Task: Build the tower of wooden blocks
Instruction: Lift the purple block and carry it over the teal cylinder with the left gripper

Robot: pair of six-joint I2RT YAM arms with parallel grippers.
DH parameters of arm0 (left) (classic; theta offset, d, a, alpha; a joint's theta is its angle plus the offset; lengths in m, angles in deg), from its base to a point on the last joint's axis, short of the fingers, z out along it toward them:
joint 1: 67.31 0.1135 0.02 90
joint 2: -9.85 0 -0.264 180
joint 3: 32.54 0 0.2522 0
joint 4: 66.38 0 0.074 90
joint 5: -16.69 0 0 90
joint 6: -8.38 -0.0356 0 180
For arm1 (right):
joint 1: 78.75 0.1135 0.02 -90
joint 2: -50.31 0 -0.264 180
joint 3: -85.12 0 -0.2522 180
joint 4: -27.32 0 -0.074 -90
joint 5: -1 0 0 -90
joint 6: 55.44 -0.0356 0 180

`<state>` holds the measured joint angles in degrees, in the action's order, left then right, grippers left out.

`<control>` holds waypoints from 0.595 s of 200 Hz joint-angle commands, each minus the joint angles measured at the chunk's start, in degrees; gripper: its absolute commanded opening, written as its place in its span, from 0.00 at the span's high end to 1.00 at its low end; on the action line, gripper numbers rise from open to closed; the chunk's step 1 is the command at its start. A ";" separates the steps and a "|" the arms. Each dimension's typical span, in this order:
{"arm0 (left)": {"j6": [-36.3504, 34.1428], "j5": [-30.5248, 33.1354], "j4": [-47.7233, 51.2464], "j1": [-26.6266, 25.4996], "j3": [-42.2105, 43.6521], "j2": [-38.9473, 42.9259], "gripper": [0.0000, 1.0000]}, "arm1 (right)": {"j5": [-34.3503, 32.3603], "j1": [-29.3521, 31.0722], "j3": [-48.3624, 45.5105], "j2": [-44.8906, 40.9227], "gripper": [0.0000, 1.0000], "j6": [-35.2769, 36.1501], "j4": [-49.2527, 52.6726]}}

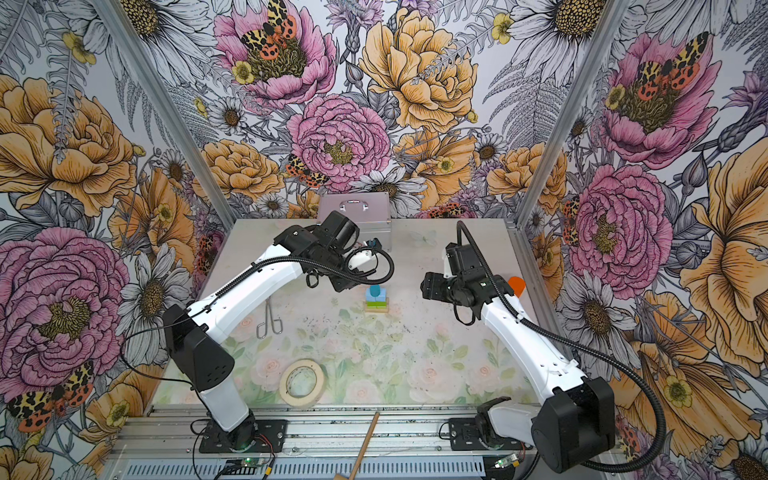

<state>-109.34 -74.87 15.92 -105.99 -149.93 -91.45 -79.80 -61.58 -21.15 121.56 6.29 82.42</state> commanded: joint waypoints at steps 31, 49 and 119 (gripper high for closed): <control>-3.45 -2.59 1.46 -0.78 -2.54 -0.95 1.00 | 0.88 -0.70 -2.12 -2.07 0.25 -1.87 -0.56; -3.83 -2.63 1.42 -0.95 -3.46 -2.11 1.00 | 0.76 -0.82 -2.13 -2.02 0.25 -1.96 -0.56; -5.92 -4.27 1.43 -2.24 -7.51 -9.21 1.00 | 0.86 -1.22 -2.39 -1.00 0.25 -1.84 -0.60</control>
<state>-113.58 -76.99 17.40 -107.06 -154.72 -99.40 -79.06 -62.35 -23.30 121.30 4.98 82.38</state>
